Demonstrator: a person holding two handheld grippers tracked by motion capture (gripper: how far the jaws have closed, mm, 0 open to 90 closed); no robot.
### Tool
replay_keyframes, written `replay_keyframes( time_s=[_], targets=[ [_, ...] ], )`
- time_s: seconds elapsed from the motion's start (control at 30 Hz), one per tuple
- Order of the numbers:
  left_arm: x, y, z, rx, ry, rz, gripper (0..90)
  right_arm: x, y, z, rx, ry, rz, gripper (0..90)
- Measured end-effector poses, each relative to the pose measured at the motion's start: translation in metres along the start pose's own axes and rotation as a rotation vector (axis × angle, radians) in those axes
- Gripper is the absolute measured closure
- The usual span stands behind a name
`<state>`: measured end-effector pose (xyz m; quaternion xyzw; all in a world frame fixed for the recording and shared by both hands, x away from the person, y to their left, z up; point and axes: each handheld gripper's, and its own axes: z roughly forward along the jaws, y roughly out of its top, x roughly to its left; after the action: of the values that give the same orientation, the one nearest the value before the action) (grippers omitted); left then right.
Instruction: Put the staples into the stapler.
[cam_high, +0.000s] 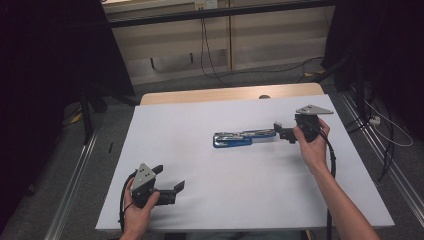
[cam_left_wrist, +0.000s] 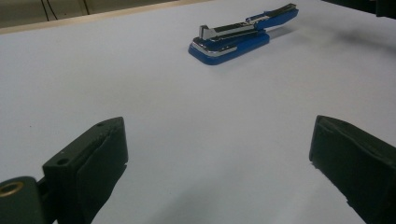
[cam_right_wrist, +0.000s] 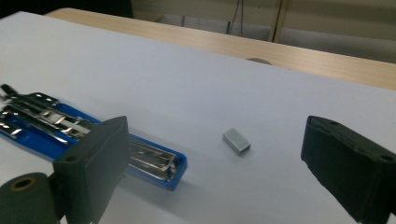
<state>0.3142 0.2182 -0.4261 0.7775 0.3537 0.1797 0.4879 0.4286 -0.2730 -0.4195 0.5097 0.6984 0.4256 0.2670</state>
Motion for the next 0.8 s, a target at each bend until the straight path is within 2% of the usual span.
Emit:
replay_keyframes(
  time_s=[0.07, 0.37, 0.57, 0.7, 0.8],
  targets=[
    [0.001, 0.001, 0.0, -0.013, 0.008, -0.005, 4.6, -0.003, 0.002, 0.003, 0.007, 0.019, -0.003, 6.7],
    [0.006, 0.004, 0.007, -0.006, 0.001, -0.016, 4.6, -0.015, 0.016, 0.021, 0.04, 0.022, 0.015, 7.7],
    [0.006, 0.004, 0.007, -0.004, -0.007, -0.007, 4.6, -0.019, 0.02, 0.032, 0.093, 0.008, -0.011, 12.6],
    [0.007, 0.003, 0.007, -0.005, -0.008, -0.019, 4.6, -0.02, 0.022, 0.039, 0.113, 0.0, -0.037, 16.7],
    [0.007, 0.003, 0.008, 0.003, -0.01, -0.021, 4.6, -0.024, 0.023, 0.044, 0.143, -0.006, -0.038, 18.2]
  ],
)
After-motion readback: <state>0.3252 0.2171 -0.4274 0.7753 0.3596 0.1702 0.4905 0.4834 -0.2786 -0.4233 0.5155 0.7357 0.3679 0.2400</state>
